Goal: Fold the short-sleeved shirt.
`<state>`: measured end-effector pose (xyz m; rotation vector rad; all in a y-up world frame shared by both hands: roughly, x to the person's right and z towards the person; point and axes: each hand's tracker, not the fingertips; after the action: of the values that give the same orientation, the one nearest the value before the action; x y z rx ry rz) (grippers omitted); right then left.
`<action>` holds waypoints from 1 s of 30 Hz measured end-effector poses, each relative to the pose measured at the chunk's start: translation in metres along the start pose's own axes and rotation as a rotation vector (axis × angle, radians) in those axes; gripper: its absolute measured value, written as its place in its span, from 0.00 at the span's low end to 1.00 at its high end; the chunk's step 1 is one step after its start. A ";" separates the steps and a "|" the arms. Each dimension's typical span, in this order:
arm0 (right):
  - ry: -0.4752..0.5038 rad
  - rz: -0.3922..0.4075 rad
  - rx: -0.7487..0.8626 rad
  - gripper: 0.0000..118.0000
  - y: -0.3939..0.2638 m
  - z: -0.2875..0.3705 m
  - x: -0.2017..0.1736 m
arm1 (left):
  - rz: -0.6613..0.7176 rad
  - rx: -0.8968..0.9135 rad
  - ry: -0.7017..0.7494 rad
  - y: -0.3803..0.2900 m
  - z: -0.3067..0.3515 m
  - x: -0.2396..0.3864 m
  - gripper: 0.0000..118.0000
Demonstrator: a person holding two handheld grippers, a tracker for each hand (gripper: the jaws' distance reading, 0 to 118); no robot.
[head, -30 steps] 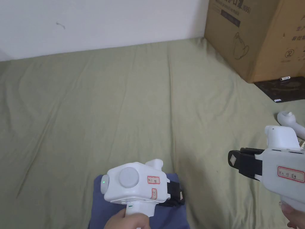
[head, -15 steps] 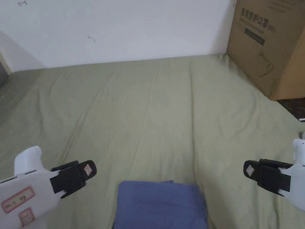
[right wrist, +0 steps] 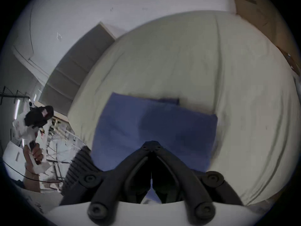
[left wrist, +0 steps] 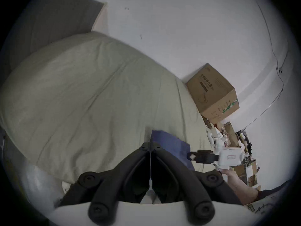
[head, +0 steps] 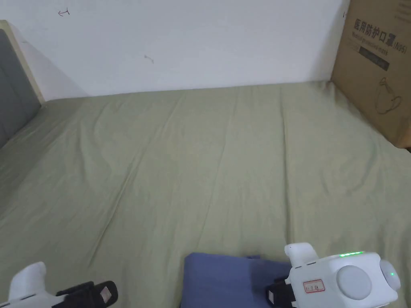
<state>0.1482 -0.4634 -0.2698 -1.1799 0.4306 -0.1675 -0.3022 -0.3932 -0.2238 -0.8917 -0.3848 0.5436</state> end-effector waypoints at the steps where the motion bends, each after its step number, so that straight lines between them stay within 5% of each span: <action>1: -0.026 -0.008 -0.029 0.00 -0.001 -0.006 0.007 | -0.016 -0.039 -0.027 0.002 -0.014 -0.004 0.01; 4: 0.064 -0.111 -0.007 0.00 -0.005 -0.018 0.021 | 0.001 -0.143 -0.138 0.006 -0.056 -0.016 0.01; 7: 0.048 -0.109 -0.014 0.00 -0.005 -0.020 0.027 | 0.133 -0.188 -0.344 0.007 -0.102 -0.036 0.05; 11: 0.030 -0.056 -0.018 0.00 -0.005 -0.019 0.023 | 0.211 -0.318 -0.532 0.002 -0.167 -0.045 0.95; 12: 0.028 -0.057 -0.017 0.00 -0.005 -0.019 0.020 | 0.244 -0.362 -0.573 -0.001 -0.185 -0.046 1.00; 17: 0.052 -0.104 -0.009 0.00 -0.008 -0.020 0.024 | 0.278 -0.513 -0.771 -0.018 -0.245 -0.023 1.00; 22: 0.068 -0.142 0.001 0.00 -0.010 -0.021 0.028 | 0.197 -0.512 -0.620 -0.020 -0.241 -0.005 0.98; 23: 0.071 -0.149 0.003 0.00 -0.011 -0.021 0.028 | 0.146 -0.496 -0.530 -0.021 -0.236 -0.005 0.86; 24: 0.071 -0.155 0.007 0.00 -0.011 -0.020 0.029 | 0.071 -0.496 -0.345 -0.024 -0.237 -0.008 0.54; 25: 0.096 -0.165 0.019 0.00 -0.012 -0.019 0.028 | 0.181 -0.510 -0.444 -0.027 -0.237 -0.022 0.22; 26: 0.079 -0.167 0.023 0.00 -0.013 -0.017 0.027 | 0.249 -0.490 -0.513 -0.025 -0.232 -0.016 0.21; 28: 0.070 -0.173 0.032 0.00 -0.012 -0.010 0.023 | 0.086 -0.468 -0.427 -0.019 -0.231 -0.004 0.21; 30: 0.069 -0.178 0.055 0.00 -0.012 0.000 0.019 | 0.116 -0.453 -0.469 -0.014 -0.217 0.000 0.21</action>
<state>0.1668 -0.4742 -0.2632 -1.1604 0.3788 -0.3721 -0.1834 -0.5358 -0.3371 -1.2253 -0.9118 0.7923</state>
